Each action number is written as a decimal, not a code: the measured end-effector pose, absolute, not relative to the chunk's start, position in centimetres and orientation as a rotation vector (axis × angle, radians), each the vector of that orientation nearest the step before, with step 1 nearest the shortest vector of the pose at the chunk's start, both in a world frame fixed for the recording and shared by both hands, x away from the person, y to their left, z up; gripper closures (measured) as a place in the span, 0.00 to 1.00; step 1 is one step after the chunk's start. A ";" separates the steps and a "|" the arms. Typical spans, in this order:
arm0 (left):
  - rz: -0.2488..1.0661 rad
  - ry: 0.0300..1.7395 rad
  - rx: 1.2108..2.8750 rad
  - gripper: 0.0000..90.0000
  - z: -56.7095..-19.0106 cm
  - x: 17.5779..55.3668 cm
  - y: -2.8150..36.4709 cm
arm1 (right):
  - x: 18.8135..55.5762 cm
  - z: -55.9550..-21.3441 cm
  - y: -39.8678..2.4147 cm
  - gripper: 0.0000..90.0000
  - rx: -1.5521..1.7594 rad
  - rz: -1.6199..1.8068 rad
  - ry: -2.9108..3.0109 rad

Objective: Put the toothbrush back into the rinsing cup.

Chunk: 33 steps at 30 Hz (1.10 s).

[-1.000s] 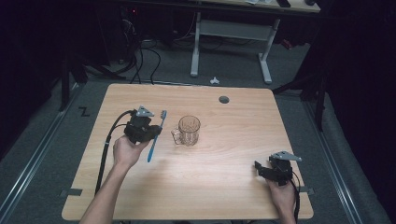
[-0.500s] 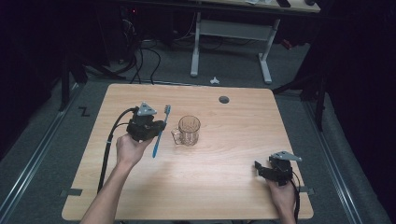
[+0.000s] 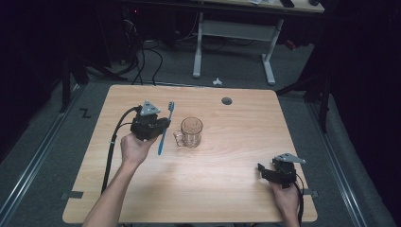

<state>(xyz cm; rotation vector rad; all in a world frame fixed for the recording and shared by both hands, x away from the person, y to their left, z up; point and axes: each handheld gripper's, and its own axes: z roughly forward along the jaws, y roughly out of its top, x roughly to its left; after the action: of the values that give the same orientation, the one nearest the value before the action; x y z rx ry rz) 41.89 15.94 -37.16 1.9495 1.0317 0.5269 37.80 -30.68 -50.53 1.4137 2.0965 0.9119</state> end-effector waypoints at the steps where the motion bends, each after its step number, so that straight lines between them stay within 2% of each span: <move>1: 0.531 1.029 1.948 0.89 -37.1 41.9 15.8 | 37.8 -50.5 -30.7 0.34 1.412 0.911 2.097; 33: 0.582 1.026 1.869 0.89 -36.2 44.7 14.2 | 37.8 -50.5 -30.7 0.35 1.411 0.910 2.096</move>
<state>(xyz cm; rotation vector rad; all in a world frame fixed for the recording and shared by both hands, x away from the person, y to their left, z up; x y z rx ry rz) 44.74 14.22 -36.24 1.8687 1.0256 0.5823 37.81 -30.67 -50.53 1.4113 2.0963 0.9097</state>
